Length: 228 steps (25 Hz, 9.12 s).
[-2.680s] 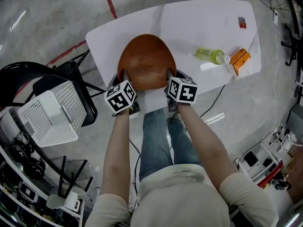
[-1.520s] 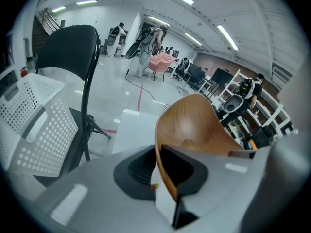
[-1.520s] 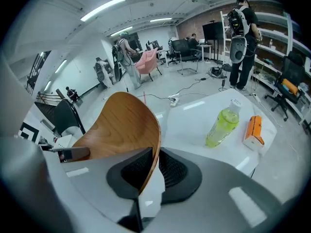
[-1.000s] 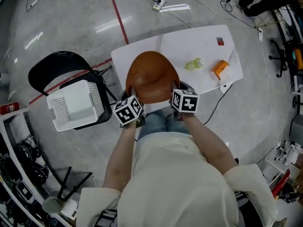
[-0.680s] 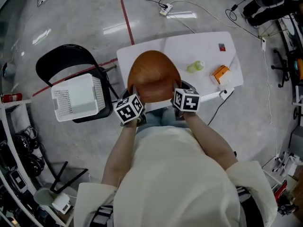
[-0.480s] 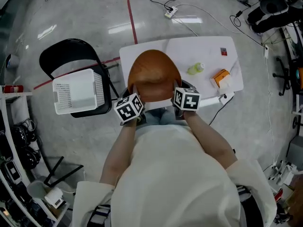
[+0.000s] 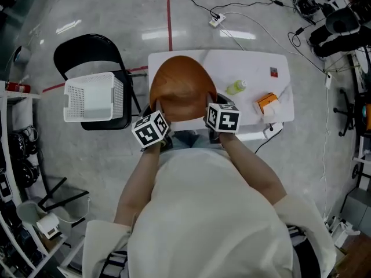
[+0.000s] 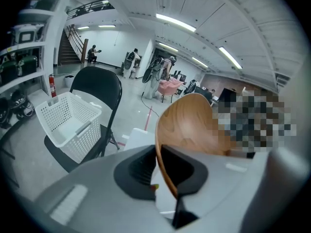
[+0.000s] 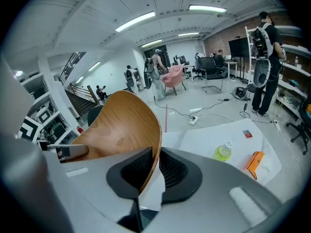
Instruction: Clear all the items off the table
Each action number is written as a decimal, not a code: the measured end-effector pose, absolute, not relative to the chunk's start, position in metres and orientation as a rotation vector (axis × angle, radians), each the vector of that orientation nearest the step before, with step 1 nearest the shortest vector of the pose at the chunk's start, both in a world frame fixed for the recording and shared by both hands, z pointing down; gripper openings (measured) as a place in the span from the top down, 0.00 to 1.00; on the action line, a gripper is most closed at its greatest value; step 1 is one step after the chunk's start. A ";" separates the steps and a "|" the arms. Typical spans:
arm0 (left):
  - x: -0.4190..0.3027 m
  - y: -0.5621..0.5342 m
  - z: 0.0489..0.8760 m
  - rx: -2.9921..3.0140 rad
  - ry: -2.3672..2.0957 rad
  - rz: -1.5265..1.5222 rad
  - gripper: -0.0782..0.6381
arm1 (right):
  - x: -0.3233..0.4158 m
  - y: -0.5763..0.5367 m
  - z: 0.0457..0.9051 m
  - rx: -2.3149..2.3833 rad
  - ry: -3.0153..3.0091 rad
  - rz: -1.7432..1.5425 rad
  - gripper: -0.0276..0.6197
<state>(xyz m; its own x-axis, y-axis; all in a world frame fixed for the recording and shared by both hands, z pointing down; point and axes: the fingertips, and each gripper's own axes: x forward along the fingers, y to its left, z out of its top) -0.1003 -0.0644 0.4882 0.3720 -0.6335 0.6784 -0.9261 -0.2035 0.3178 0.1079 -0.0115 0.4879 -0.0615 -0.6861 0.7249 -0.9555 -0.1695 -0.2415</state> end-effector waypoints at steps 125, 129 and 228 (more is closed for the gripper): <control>-0.579 -0.216 0.620 1.482 -1.626 0.525 0.70 | -0.392 -0.249 0.626 1.235 -1.908 1.067 0.74; -0.565 -0.218 0.611 1.524 -1.602 0.537 0.72 | -0.388 -0.247 0.616 1.256 -1.916 1.068 0.75; 0.099 0.035 0.546 2.365 -0.716 0.953 0.88 | 0.218 0.113 0.571 2.118 -1.480 1.194 0.93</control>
<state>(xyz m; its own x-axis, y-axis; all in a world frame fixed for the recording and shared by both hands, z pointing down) 0.0987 0.0351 0.5460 0.6189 -0.2835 0.7325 -0.6245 -0.7432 0.2401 0.2182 0.1133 0.5712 0.1268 -0.6352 0.7619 -0.8790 -0.4279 -0.2105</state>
